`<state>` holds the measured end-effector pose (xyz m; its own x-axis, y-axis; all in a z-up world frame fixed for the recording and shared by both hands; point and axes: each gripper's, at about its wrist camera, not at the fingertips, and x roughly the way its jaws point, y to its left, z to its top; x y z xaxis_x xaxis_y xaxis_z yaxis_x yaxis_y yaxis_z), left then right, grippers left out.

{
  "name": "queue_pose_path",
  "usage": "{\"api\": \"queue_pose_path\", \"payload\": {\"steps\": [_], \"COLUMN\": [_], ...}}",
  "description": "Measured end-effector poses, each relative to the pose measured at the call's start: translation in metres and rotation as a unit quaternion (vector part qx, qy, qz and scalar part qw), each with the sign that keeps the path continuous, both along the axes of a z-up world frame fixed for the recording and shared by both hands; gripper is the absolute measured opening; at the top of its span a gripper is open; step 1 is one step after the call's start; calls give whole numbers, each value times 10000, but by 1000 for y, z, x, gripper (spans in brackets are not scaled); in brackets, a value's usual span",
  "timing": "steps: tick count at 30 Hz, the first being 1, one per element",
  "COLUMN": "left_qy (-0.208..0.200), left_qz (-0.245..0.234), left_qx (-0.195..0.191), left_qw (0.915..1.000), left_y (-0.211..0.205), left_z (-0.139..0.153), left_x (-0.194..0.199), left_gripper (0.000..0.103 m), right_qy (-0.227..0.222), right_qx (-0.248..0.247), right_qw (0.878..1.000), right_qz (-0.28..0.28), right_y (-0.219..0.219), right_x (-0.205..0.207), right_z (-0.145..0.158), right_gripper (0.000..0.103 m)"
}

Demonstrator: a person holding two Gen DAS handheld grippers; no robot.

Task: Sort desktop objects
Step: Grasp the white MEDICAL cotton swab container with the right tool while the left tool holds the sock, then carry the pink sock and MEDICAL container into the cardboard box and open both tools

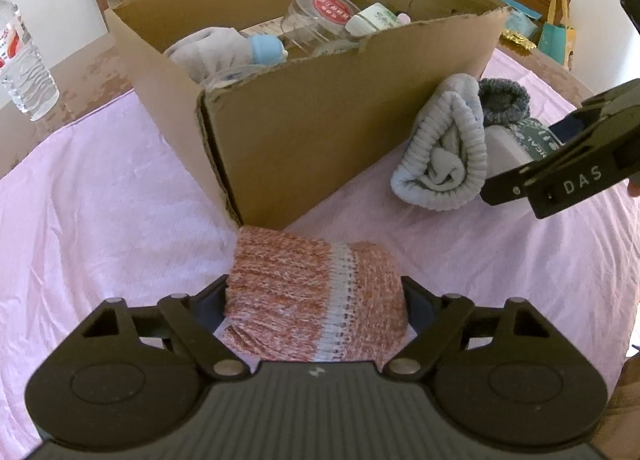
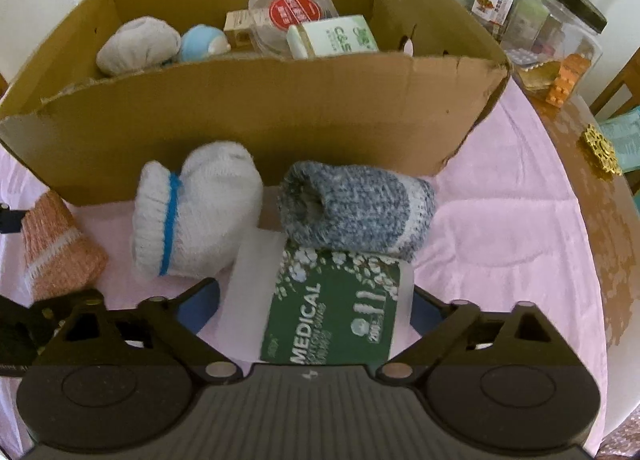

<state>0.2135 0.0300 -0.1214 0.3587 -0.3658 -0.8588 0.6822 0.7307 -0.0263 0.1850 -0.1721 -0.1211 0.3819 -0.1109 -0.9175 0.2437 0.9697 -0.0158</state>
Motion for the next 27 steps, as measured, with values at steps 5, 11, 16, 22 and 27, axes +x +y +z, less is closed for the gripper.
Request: {"api": "queue_pose_path", "payload": {"steps": [5,11,16,22,27], "left_qy": [-25,75,126,7,-125], "left_qz": [-19,15,73,64,4], "left_qx": [-6,-57,-134,-206,-390], "left_qw": [10000,10000,9998,9998,9992], "left_y": [1,5,9,8,1], "left_z": [5,15,28,51,76], "left_x": [-2,-3,-9,-18,-24], "left_gripper": [79,73,73,73,73], "right_qy": [116,91,60,-26,-188], "right_qx": [82,291,410,483,497], "right_qw": [9997,9974,9947,9904,9856], "right_qz": [199,656,945,1298,1603], "right_y": [-3,-2,-4,-3,-6], "right_x": [-2,-7,-10,-17,-23], "right_z": [0,13,28,49,71], "right_gripper": [90,90,90,90,90]}}
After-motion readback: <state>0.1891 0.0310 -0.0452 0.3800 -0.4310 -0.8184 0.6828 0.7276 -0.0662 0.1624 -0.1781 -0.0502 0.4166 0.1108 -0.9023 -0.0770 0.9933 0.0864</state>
